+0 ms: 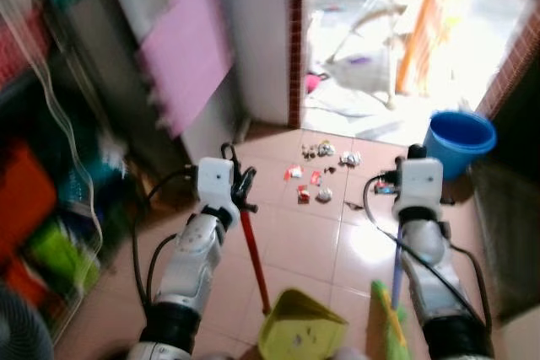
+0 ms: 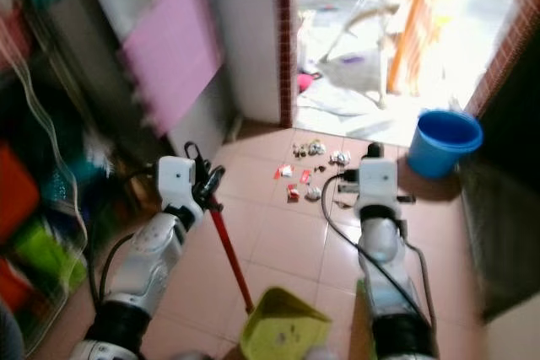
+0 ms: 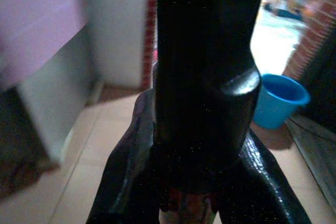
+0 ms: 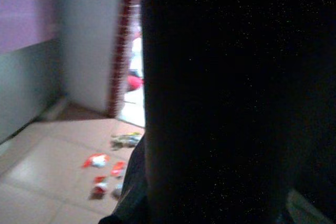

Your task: Sweep floor

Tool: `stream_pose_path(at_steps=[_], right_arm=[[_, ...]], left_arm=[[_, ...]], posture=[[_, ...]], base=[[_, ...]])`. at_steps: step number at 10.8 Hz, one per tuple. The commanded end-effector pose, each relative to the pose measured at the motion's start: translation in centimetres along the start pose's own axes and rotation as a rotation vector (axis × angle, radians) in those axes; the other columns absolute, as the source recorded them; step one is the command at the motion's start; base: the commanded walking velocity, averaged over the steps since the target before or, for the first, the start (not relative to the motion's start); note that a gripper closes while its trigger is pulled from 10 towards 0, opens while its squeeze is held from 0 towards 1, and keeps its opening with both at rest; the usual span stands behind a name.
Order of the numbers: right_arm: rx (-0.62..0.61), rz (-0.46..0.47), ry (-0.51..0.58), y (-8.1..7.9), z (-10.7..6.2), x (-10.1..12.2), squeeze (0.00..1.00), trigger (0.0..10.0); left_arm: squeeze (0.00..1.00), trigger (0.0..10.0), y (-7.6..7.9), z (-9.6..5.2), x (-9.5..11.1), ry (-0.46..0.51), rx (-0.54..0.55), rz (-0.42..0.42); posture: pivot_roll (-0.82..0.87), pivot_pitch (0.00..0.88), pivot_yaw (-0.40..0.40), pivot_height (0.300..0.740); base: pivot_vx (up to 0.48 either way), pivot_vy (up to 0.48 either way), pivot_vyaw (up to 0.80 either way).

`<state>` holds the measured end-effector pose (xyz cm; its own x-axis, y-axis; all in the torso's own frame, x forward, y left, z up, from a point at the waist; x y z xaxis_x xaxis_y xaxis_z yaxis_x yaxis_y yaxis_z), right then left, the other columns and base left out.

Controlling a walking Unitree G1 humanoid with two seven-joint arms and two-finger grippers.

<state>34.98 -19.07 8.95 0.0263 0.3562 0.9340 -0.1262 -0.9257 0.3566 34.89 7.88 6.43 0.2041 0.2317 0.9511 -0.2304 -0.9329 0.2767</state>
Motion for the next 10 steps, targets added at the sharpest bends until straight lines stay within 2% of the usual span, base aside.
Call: stream_pose_path(at_steps=[1,3,4,6,8,10], right_arm=[[0.034,-0.004,0.027,-0.6,0.5,0.9,0.0,10.0],[0.096,-0.01,0.044,-2.1,1.1,1.8,0.0,10.0],[0.099,-0.01,0.044,-2.4,1.2,1.9,0.0,10.0],[0.11,-0.006,0.054,-2.9,1.4,2.2,0.0,10.0],[0.066,0.003,0.044,-1.9,1.2,1.7,0.0,10.0],[0.045,-0.002,0.038,-1.2,0.8,1.3,0.0,10.0]], left_arm=[[0.0,10.0,0.8,0.2,0.7,0.027,0.007,-0.013],[0.0,10.0,-0.2,-0.1,1.2,0.054,0.053,-0.013],[0.0,10.0,-0.4,-0.1,1.3,0.057,0.051,-0.007],[0.0,10.0,-0.4,0.0,1.8,0.069,0.035,0.03],[0.0,10.0,-1.2,-0.3,1.9,0.077,0.035,0.041],[0.0,10.0,-1.3,-0.2,2.0,0.077,0.027,0.045]], posture=[[-0.05,0.0,-0.027,0.74],[-0.02,0.0,-0.089,0.74],[-0.01,0.0,-0.101,0.74],[-0.01,0.0,-0.076,0.74],[-0.05,0.0,-0.024,0.74],[-0.06,0.0,-0.005,0.74]], base=[[0.0,0.0,0.0],[0.0,0.0,0.0],[0.0,0.0,0.0],[0.0,0.0,0.0],[0.319,0.302,0.0],[0.362,0.315,0.0]])
Point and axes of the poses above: a point about 5 cm out from each wrist's last joint towards the gripper, its own z axis pointing out of the wrist towards the gripper, its own x axis along the axis of the wrist's last joint, y = z × x, the point moved 6 cm from there along z, pointing out of the wrist towards the gripper, and after that the axes turned 6 degrees about -z, right-handed, at the moved point
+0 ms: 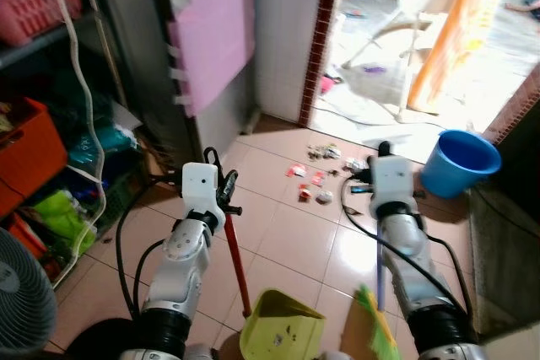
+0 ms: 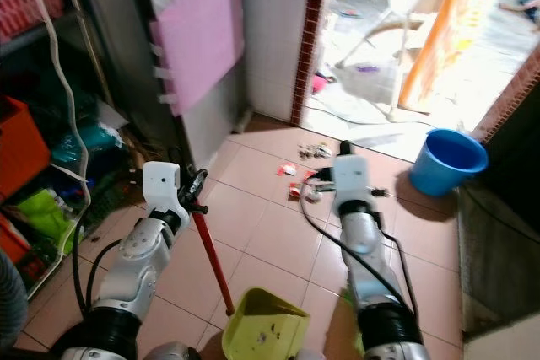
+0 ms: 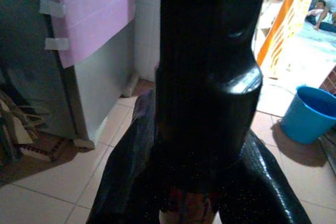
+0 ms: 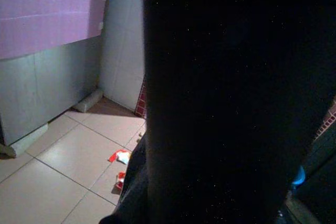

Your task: Sweep floor

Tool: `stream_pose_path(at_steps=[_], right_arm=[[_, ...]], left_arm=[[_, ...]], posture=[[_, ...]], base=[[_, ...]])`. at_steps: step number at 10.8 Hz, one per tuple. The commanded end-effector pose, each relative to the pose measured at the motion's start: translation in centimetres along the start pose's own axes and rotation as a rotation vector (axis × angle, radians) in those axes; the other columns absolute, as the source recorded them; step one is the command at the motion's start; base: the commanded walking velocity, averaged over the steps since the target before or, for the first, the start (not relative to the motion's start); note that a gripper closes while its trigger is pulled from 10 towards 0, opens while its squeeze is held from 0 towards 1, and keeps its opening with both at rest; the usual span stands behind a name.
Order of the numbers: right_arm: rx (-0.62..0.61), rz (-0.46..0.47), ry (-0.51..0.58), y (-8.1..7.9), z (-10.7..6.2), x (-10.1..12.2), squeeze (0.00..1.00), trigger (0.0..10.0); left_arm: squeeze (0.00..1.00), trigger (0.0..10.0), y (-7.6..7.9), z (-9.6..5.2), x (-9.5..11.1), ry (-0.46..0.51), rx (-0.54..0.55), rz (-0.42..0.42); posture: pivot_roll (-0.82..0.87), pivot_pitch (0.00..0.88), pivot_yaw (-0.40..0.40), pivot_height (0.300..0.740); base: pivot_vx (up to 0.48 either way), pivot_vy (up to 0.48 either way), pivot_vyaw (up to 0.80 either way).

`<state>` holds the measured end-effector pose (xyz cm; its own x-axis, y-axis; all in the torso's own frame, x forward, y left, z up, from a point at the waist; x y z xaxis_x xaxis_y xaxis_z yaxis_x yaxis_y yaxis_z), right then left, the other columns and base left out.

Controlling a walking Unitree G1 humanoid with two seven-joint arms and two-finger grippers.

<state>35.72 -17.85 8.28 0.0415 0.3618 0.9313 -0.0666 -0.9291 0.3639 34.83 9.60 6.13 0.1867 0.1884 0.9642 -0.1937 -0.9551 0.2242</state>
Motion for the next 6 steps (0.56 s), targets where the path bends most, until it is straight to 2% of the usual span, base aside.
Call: stream_pose_path(at_steps=[1,3,6], right_arm=[[-0.024,0.009,0.053,0.39,0.21,1.54,0.0,10.0],[-0.041,0.017,0.054,0.58,0.18,1.7,0.0,10.0],[-0.058,0.022,0.046,0.83,0.21,1.51,0.0,10.0]], left_arm=[[0.0,10.0,0.5,0.31,1.81,0.065,-0.03,-0.002],[0.0,10.0,0.98,0.28,1.53,0.052,-0.053,-0.004],[0.0,10.0,1.13,0.22,1.62,0.045,-0.087,0.003]], posture=[[-0.06,0.0,-0.002,0.74],[-0.07,0.0,0.019,0.74],[-0.06,0.0,0.027,0.74]], base=[[0.364,0.315,0.0],[0.405,0.255,-0.61],[0.431,0.0,-0.8]])
Point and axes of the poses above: a point about 5 cm out from each wrist's last joint towards the gripper, its own z axis pointing out of the wrist towards the gripper, its own x axis along the axis of the wrist's last joint, y = z × x, the point moved 6 cm from there along z, pointing out of the wrist towards the gripper, and after that the axes turned 6 degrees about -z, right-handed, at the moved point
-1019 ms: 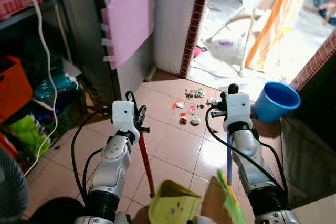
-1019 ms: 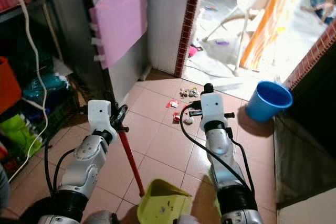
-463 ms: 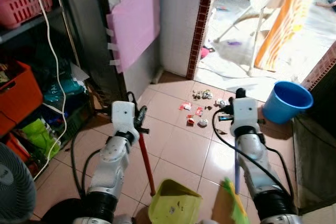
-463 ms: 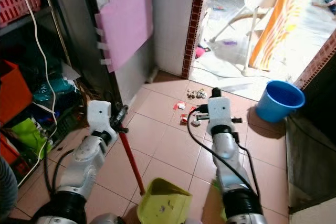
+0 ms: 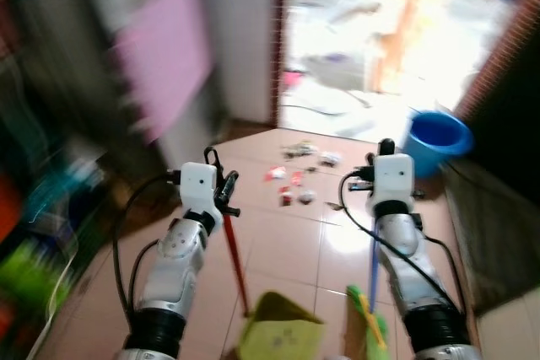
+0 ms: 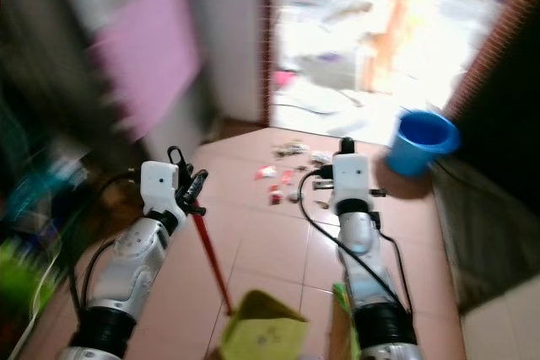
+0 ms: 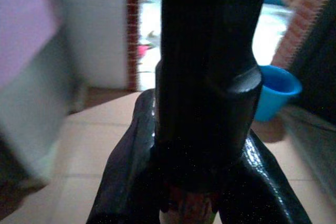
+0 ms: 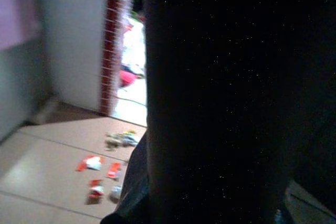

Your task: Sweep floor

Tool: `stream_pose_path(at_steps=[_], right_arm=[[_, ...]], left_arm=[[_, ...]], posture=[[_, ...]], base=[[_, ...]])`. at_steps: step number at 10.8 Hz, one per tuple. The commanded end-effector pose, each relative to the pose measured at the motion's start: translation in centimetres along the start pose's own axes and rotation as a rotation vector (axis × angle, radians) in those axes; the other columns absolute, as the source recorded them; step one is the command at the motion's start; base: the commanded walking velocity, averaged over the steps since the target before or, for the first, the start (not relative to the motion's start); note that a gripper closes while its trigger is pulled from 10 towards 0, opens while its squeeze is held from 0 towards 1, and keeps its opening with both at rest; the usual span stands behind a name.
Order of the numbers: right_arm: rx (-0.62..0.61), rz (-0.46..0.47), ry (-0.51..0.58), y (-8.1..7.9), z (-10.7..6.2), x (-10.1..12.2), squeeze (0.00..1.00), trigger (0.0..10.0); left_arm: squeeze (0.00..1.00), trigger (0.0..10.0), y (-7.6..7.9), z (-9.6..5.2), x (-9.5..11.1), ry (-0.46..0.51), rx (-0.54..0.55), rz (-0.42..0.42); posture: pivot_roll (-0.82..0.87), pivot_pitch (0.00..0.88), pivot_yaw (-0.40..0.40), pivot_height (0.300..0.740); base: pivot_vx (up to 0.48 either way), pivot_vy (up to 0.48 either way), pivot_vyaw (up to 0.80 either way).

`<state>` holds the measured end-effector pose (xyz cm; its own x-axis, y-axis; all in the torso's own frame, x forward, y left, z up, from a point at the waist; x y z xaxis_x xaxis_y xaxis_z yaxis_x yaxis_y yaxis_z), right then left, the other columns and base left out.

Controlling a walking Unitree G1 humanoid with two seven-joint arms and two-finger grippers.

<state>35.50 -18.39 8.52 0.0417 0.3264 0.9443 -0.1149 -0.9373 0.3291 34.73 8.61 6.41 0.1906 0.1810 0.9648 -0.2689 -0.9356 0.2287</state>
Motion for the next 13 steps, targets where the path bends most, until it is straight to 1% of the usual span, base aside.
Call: stream_pose_path(at_steps=[1,5,7,9,11,12,13], right_arm=[[-0.009,-0.012,0.053,0.1,0.4,1.6,0.0,10.0],[-0.018,-0.016,0.052,0.3,0.3,1.5,0.0,10.0],[-0.026,-0.013,0.051,0.2,0.3,1.5,0.0,10.0],[-0.051,-0.015,0.037,0.7,0.4,1.0,0.0,10.0],[-0.068,-0.02,0.038,1.3,0.4,1.0,0.0,10.0],[-0.068,-0.022,0.038,1.4,0.4,1.0,0.0,10.0],[-0.06,-0.035,0.037,1.4,0.3,0.9,0.0,10.0]], left_arm=[[0.0,10.0,0.2,0.2,1.6,0.047,-0.02,-0.003],[0.0,10.0,0.9,0.2,1.2,0.029,-0.055,-0.003],[0.0,10.0,0.6,0.2,1.1,0.017,-0.062,0.011],[0.0,10.0,-0.4,-0.1,0.4,-0.01,-0.025,-0.008],[0.0,10.0,-0.4,-0.1,0.3,-0.013,-0.029,-0.016],[0.0,10.0,-0.4,0.0,0.5,-0.004,-0.023,-0.031],[0.0,10.0,-0.8,0.3,0.2,-0.024,0.018,-0.03]], posture=[[-0.06,0.0,0.028,0.74],[-0.06,0.0,0.036,0.74],[-0.06,0.0,0.051,0.74],[-0.08,0.0,0.078,0.74],[-0.09,0.0,0.078,0.74],[-0.09,0.0,0.074,0.74],[-0.09,0.0,0.056,0.74]], base=[[0.439,0.0,-0.8],[0.436,0.0,-0.8],[0.435,0.0,-0.73],[0.437,0.0,0.0],[0.437,0.0,0.0],[0.0,0.0,0.0],[0.0,0.0,0.0]])
Point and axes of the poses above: a point about 5 cm out from each wrist's last joint towards the gripper, its own z axis pointing out of the wrist towards the gripper, its own x axis along the axis of the wrist's last joint, y = z × x, the point moved 6 cm from there along z, pointing out of the wrist towards the gripper, and after that the axes turned 6 degrees about -z, right-handed, at the moved point
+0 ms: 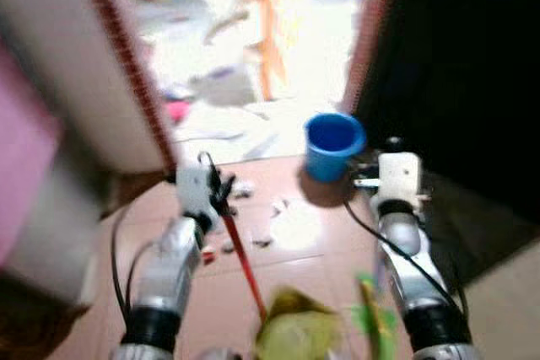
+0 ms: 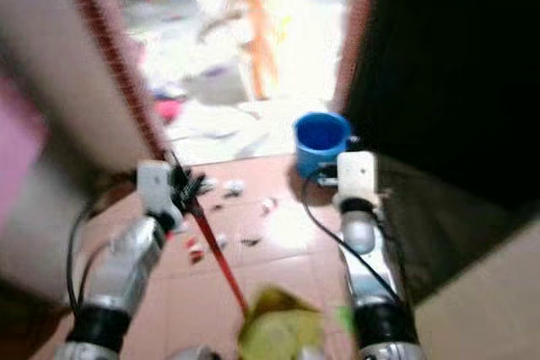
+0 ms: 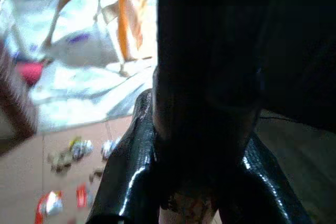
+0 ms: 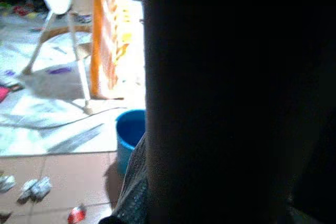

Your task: Sweep floor

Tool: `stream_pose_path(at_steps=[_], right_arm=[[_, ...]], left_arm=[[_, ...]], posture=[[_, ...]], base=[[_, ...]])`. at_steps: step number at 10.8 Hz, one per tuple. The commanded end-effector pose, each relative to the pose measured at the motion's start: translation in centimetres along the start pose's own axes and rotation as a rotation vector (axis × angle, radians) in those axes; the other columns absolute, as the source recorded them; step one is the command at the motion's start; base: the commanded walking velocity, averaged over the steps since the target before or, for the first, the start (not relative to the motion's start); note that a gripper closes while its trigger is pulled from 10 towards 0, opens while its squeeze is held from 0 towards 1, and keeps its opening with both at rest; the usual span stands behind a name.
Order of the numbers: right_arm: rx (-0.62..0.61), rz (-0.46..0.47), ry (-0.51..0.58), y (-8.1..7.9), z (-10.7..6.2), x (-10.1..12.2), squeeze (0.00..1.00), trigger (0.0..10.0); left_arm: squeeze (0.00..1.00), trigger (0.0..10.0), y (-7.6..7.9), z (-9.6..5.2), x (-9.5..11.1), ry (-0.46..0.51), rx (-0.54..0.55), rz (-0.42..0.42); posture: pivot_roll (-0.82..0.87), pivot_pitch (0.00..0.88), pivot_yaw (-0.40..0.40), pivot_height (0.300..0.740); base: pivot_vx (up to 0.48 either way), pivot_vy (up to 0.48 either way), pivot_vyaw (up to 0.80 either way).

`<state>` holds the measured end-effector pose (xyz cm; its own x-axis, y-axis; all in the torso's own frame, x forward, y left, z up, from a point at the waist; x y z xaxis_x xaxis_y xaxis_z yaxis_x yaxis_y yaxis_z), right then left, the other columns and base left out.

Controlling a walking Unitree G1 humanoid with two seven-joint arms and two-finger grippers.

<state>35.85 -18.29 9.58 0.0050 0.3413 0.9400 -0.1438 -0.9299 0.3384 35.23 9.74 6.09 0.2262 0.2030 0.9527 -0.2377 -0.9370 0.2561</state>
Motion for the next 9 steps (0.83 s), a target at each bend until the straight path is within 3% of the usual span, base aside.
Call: stream_pose_path(at_steps=[1,4,6,9], right_arm=[[-0.022,-0.031,0.0,1.1,0.0,-0.1,0.0,10.0],[0.042,-0.03,0.007,-0.5,0.7,0.3,0.0,10.0],[0.128,-0.022,0.022,-2.8,1.3,0.9,0.0,10.0],[0.127,-0.002,0.029,-3.3,1.6,1.2,0.0,10.0]], left_arm=[[0.0,10.0,0.7,0.3,0.4,0.017,-0.013,0.008],[0.0,10.0,0.2,0.5,1.2,0.05,0.036,-0.002],[0.0,10.0,-0.8,-0.1,1.3,0.07,0.108,0.021],[0.0,10.0,-1.7,-0.8,0.8,0.064,0.146,0.024]], posture=[[-0.09,0.0,0.046,0.74],[-0.04,0.0,-0.023,0.74],[0.02,0.0,-0.072,0.74],[0.01,0.0,-0.039,0.74]], base=[[0.0,0.0,0.0],[0.0,0.0,0.0],[0.0,0.0,0.0],[0.0,0.0,0.0]])
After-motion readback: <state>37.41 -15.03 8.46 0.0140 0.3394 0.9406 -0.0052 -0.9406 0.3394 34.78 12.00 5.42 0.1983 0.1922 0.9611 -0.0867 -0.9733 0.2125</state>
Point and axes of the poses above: a point about 5 cm out from each wrist's last joint towards the gripper, its own z axis pointing out of the wrist towards the gripper, its own x axis along the axis of the wrist's last joint, y = z × x, the point moved 6 cm from there along z, pointing out of the wrist towards the gripper, and after that the axes turned 6 degrees about -z, right-handed, at the moved point
